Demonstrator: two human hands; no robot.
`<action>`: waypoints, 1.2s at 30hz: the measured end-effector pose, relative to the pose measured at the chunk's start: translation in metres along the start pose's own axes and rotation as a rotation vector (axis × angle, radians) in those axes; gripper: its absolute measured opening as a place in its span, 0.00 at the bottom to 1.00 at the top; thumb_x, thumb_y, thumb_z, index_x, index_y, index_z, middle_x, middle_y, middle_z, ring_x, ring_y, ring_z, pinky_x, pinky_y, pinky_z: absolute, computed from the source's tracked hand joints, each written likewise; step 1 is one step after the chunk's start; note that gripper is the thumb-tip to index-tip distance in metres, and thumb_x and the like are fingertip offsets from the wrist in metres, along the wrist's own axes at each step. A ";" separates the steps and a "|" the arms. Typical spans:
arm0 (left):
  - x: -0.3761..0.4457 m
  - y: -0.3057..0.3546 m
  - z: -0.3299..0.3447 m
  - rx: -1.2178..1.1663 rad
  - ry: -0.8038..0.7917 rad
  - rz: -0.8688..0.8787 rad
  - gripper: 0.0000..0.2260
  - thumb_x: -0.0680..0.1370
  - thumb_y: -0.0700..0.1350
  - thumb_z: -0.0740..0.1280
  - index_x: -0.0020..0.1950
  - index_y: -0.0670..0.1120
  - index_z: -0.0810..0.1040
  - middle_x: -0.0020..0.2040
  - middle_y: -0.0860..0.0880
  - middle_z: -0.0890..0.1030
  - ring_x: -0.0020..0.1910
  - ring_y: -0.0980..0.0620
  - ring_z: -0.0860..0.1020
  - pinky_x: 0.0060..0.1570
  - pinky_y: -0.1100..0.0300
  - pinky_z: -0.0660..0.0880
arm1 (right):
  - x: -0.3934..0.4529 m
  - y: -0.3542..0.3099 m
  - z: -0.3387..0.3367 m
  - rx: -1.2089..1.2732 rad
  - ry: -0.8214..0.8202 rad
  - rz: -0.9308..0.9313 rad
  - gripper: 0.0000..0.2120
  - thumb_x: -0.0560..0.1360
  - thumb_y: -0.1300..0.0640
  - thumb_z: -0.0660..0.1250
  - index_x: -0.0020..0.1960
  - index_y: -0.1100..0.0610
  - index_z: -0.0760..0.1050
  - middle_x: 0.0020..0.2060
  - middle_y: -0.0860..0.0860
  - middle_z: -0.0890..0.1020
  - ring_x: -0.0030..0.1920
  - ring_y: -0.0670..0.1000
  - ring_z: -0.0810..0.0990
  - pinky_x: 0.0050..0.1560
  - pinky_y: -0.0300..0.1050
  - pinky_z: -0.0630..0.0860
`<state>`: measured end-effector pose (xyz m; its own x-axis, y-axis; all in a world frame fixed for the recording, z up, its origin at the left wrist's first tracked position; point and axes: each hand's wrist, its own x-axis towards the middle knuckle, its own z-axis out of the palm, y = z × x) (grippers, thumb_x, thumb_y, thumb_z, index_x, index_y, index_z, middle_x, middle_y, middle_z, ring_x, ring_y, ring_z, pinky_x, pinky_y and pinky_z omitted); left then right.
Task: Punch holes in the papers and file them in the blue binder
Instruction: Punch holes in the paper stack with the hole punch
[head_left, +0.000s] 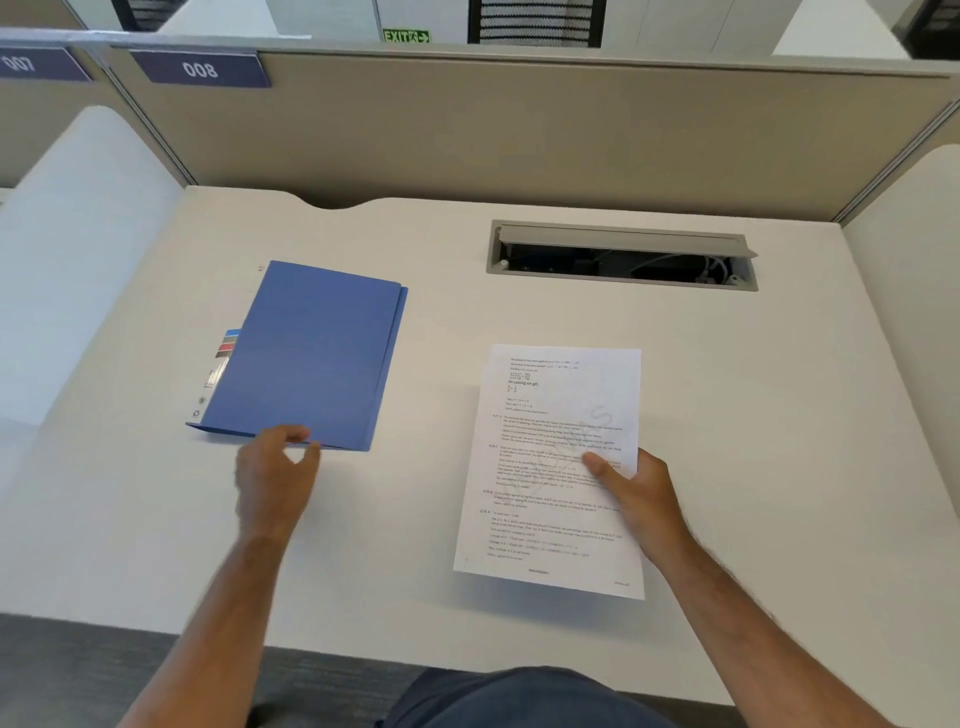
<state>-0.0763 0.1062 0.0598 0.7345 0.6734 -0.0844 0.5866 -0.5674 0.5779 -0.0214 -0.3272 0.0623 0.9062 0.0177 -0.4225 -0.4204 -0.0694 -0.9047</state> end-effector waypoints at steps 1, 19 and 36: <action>0.006 -0.013 -0.006 0.072 0.003 -0.046 0.11 0.78 0.45 0.74 0.60 0.48 0.83 0.59 0.46 0.83 0.63 0.40 0.76 0.65 0.44 0.73 | 0.000 0.000 0.001 0.000 -0.004 0.000 0.11 0.79 0.55 0.76 0.60 0.56 0.85 0.52 0.49 0.90 0.52 0.53 0.90 0.51 0.48 0.86; -0.019 -0.040 -0.012 -0.116 -0.183 -0.189 0.11 0.83 0.48 0.67 0.63 0.45 0.82 0.58 0.46 0.83 0.53 0.45 0.80 0.39 0.59 0.73 | -0.002 0.010 0.005 -0.004 -0.045 -0.007 0.10 0.79 0.56 0.76 0.60 0.56 0.85 0.53 0.49 0.90 0.52 0.53 0.90 0.54 0.52 0.85; -0.050 0.038 0.066 -0.193 -0.492 0.012 0.07 0.79 0.48 0.75 0.55 0.52 0.82 0.54 0.51 0.83 0.48 0.56 0.83 0.38 0.63 0.75 | -0.001 0.020 -0.005 -0.028 -0.024 -0.004 0.10 0.79 0.56 0.76 0.60 0.55 0.85 0.52 0.48 0.90 0.51 0.51 0.90 0.51 0.47 0.86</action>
<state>-0.0682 0.0196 0.0319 0.8413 0.3387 -0.4213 0.5378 -0.4445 0.7164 -0.0304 -0.3340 0.0453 0.9066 0.0419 -0.4199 -0.4146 -0.0974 -0.9048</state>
